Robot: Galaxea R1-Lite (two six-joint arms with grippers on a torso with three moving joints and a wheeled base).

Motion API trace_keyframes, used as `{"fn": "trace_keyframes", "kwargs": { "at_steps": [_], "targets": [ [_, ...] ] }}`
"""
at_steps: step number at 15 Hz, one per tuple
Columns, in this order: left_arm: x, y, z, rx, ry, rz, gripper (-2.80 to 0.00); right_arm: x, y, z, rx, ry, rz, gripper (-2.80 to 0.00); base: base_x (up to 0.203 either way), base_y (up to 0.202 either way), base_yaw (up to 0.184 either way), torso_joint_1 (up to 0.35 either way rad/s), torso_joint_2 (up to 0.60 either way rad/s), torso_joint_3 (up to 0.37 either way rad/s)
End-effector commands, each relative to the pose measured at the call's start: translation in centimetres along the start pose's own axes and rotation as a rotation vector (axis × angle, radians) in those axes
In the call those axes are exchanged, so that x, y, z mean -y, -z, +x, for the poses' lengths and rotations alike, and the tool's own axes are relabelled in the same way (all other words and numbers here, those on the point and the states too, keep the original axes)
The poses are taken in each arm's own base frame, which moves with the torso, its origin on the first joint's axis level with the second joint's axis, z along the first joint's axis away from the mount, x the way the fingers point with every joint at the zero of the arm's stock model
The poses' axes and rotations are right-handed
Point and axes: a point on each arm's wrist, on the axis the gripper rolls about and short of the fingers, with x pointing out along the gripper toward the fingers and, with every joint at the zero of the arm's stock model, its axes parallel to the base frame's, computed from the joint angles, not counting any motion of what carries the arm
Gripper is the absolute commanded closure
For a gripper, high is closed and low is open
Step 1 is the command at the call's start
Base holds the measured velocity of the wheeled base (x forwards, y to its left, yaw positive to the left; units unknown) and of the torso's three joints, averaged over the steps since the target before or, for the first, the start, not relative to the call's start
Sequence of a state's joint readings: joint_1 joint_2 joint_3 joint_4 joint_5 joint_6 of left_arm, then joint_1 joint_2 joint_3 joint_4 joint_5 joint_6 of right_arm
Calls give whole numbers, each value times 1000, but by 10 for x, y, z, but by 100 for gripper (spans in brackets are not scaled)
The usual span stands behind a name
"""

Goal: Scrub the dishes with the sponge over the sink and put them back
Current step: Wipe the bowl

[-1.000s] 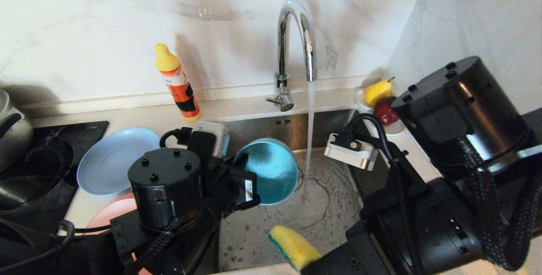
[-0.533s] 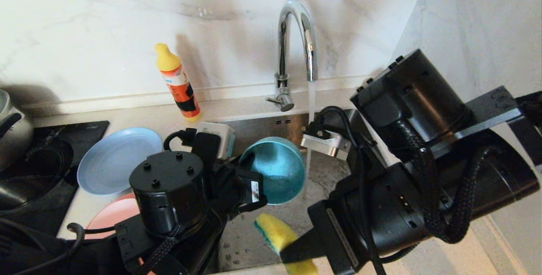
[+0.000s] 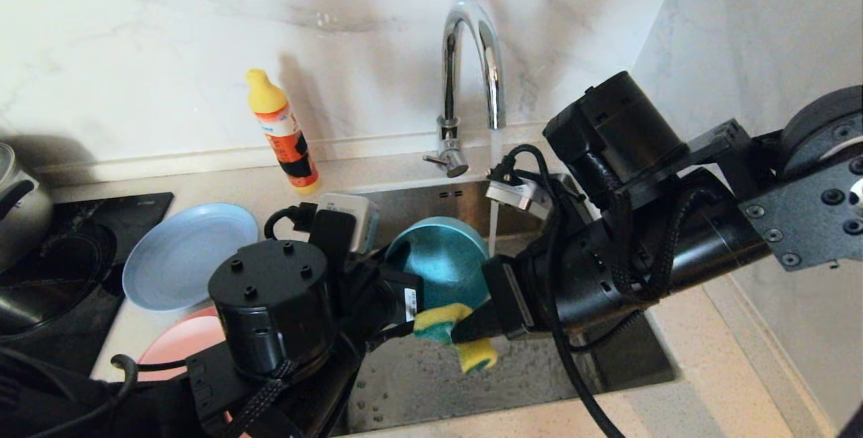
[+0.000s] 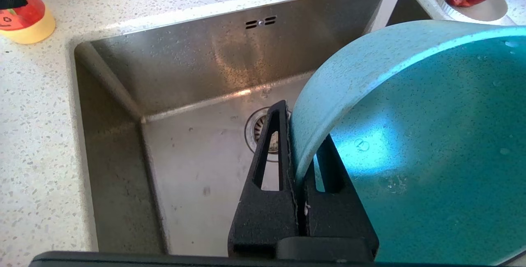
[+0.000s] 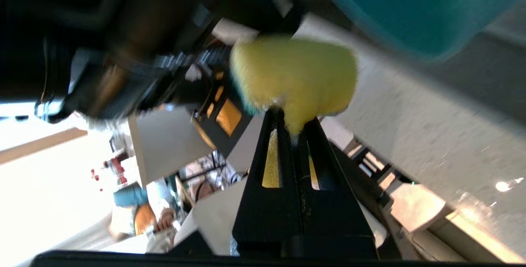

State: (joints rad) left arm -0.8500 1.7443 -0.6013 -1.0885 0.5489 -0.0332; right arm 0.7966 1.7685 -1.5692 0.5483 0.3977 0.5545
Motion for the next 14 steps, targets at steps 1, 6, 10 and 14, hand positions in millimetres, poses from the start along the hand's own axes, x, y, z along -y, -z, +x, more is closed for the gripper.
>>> {"fn": "trace_keyframes", "kwargs": {
  "at_steps": [1,6,10,14],
  "targets": [
    [-1,-2,-1,9,-3,-7,0,10,-11,2,18,18,27,0,0,0,0,0,0,0],
    [0,-1,-1,7,-3,-8,0,13,-20,-7,61,18,36,0,0,0,0,0,0,0],
    [2,-1,-1,6,4,-5,0,11,-28,-3,77,8,26,0,0,0,0,0,0,0],
    [2,0,-2,2,7,-8,0,8,-39,1,98,-4,18,0,0,0,0,0,0,0]
  ]
}}
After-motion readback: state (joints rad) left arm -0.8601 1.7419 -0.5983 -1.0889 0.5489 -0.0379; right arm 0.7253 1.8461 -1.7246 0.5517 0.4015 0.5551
